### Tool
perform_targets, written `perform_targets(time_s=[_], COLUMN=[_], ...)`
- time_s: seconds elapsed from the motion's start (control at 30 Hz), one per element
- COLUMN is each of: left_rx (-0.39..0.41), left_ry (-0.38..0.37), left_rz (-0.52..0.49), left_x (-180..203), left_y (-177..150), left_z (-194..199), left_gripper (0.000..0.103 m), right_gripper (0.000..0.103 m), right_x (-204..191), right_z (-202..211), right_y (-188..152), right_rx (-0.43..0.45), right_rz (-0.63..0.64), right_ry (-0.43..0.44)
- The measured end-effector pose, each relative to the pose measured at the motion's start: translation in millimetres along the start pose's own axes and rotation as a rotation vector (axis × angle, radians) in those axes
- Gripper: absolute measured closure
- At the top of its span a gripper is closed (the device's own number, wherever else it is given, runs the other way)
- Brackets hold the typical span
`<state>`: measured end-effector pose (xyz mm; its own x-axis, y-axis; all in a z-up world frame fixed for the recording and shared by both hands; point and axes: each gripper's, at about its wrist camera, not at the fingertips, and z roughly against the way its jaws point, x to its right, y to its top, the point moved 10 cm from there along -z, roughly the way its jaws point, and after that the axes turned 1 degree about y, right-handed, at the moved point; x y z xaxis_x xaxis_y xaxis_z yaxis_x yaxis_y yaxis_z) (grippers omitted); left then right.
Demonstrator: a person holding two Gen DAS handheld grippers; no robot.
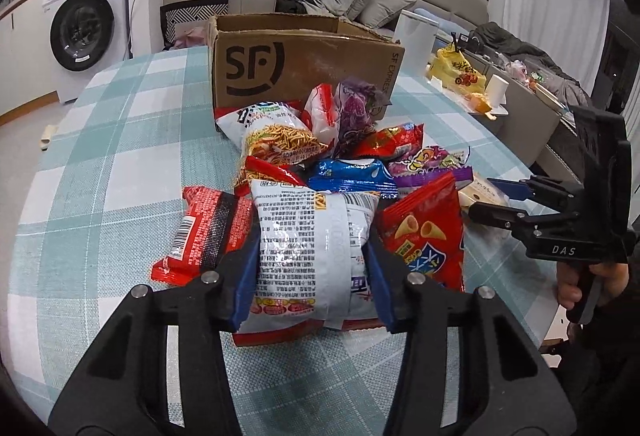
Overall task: Organize snacks
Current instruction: 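Lift both held snacks and carry them over the open cardboard box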
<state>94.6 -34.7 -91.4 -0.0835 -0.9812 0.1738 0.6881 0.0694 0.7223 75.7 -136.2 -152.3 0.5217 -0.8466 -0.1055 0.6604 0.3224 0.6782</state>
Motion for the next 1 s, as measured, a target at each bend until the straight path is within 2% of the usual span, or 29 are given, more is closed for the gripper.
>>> perform_targets(time_s=[0.5, 1.0], left_rx=[0.068, 0.133], left_ry=[-0.001, 0.007], left_rz=[0.017, 0.016], left_x=[-2, 5], left_y=[16, 41], left_z=[22, 42], left_gripper=[0.058, 0.058], right_gripper=[0.044, 0.044], right_x=[12, 8], right_z=[29, 53], right_y=[12, 42], right_rx=[0.092, 0.181], right_rz=[-0.037, -0.032], right_ry=[-0.015, -0.012])
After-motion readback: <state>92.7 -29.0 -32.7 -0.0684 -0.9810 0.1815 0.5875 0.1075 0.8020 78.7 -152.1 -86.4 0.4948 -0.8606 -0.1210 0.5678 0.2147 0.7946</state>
